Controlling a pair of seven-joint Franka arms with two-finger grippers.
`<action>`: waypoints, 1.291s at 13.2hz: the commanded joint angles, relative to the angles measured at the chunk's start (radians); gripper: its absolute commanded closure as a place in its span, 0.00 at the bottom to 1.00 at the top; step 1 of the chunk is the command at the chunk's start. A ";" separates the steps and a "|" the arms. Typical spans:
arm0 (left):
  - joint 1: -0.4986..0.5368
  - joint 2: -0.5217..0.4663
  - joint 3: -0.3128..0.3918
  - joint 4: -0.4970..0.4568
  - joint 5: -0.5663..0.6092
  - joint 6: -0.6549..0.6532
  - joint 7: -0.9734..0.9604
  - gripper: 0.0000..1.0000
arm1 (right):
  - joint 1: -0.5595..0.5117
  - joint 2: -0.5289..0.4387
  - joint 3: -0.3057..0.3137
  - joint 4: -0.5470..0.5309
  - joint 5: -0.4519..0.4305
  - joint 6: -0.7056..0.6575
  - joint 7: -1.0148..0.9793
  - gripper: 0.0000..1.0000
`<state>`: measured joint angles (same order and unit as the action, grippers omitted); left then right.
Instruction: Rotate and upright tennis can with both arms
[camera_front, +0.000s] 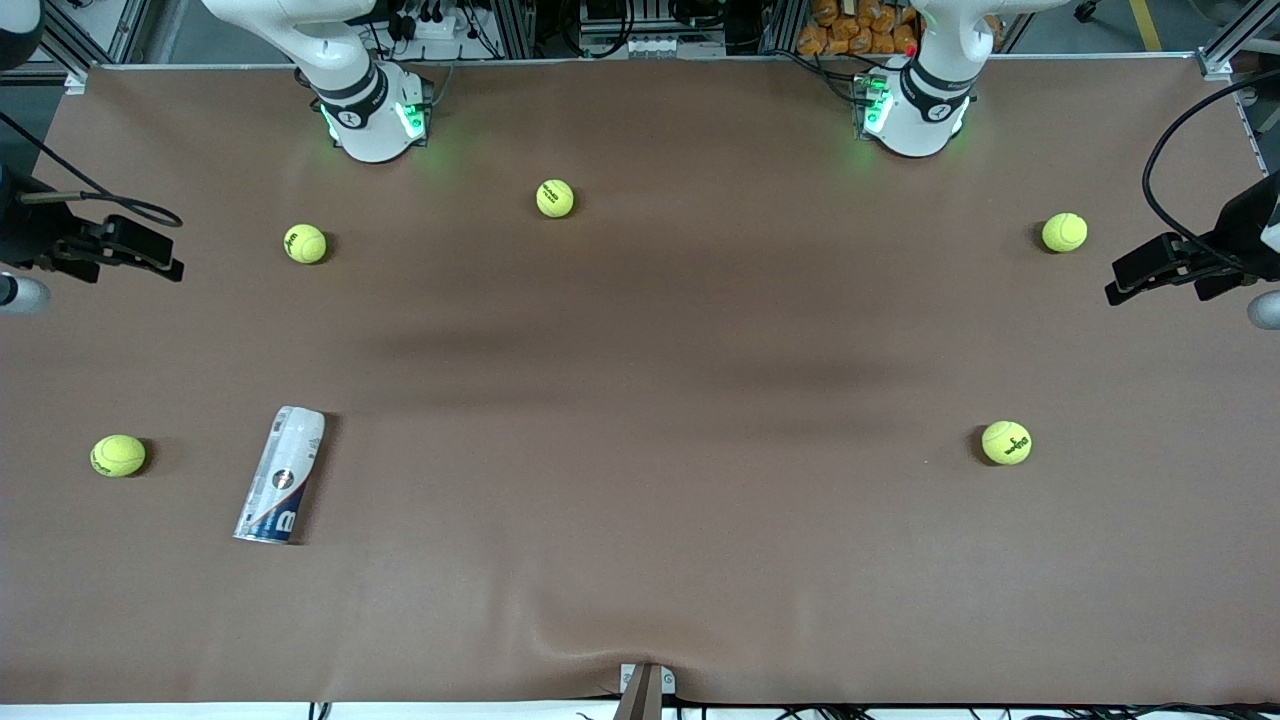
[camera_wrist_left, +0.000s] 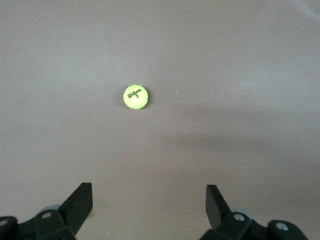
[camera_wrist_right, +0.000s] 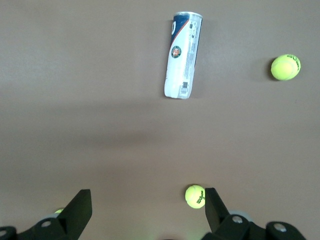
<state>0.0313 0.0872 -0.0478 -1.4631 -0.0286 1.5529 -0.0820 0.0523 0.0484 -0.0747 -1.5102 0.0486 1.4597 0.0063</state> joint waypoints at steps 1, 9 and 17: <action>0.016 -0.003 -0.009 0.013 0.012 -0.020 0.022 0.00 | -0.043 -0.015 0.056 -0.006 -0.012 -0.033 0.062 0.00; 0.021 -0.003 -0.015 0.012 0.010 -0.020 0.022 0.00 | -0.040 -0.030 0.055 -0.002 -0.019 -0.021 0.047 0.00; 0.019 -0.001 -0.040 0.007 0.015 -0.023 0.021 0.00 | -0.068 -0.024 0.050 0.002 -0.044 -0.019 -0.006 0.00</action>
<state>0.0403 0.0873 -0.0756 -1.4639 -0.0274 1.5454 -0.0746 0.0275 0.0340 -0.0396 -1.5081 0.0072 1.4397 0.0283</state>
